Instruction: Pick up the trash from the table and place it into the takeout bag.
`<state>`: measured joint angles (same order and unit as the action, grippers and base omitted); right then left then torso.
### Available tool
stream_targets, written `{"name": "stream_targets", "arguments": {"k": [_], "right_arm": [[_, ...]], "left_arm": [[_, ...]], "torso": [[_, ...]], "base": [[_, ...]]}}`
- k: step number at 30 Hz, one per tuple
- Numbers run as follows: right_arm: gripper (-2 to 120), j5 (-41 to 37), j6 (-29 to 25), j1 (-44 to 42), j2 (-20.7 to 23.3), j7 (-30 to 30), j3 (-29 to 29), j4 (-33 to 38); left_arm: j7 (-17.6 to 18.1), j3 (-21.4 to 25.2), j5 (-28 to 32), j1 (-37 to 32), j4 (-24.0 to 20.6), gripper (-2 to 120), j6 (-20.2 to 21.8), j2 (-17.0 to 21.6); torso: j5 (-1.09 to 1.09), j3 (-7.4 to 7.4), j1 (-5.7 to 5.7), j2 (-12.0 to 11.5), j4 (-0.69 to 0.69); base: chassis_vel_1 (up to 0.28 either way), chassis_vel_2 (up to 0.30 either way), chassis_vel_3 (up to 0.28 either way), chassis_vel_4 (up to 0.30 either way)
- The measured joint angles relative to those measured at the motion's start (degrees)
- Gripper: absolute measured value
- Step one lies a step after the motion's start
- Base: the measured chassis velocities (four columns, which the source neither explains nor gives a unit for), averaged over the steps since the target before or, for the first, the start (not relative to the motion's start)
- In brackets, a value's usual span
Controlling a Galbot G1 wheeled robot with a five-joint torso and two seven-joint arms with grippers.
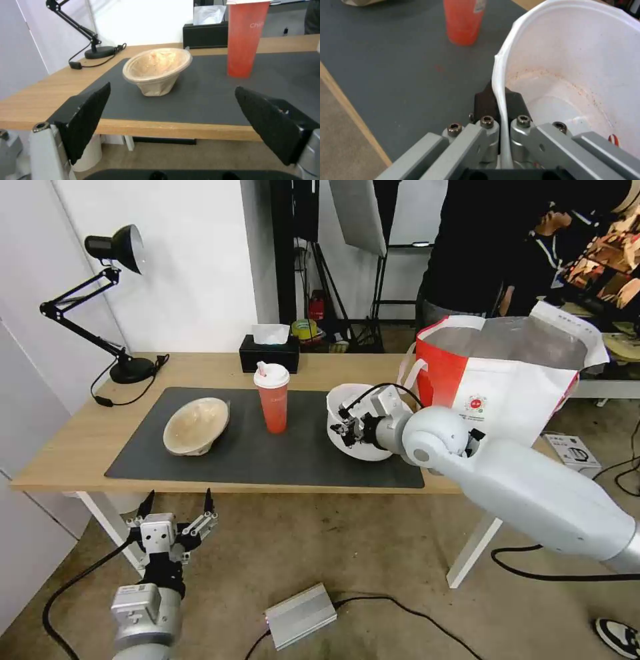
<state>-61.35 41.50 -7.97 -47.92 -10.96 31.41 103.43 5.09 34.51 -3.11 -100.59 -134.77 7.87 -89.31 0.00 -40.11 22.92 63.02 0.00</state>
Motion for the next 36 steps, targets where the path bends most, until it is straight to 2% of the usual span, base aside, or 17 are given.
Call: {"name": "stream_targets", "arguments": {"k": [26, 36], "right_arm": [[0, 1.88, -0.06, 6.90, 0.08, 1.68, 5.01, 6.98], [0, 1.30, -0.08, 12.19, 0.94, 2.58, 6.94, 8.40]], "left_arm": [[0.02, -0.15, 0.05, 0.85, 0.66, 100, 0.01, -0.49], [0.02, -0.18, 0.06, 0.78, 0.67, 100, 0.01, -0.62]], "torso": [[0.00, 0.00, -0.01, 0.01, 0.00], [0.01, 0.00, -0.01, 0.00, 0.00]], "base": [[0.000, 0.000, 0.000, 0.000], [0.000, 0.000, 0.000, 0.000]]}}
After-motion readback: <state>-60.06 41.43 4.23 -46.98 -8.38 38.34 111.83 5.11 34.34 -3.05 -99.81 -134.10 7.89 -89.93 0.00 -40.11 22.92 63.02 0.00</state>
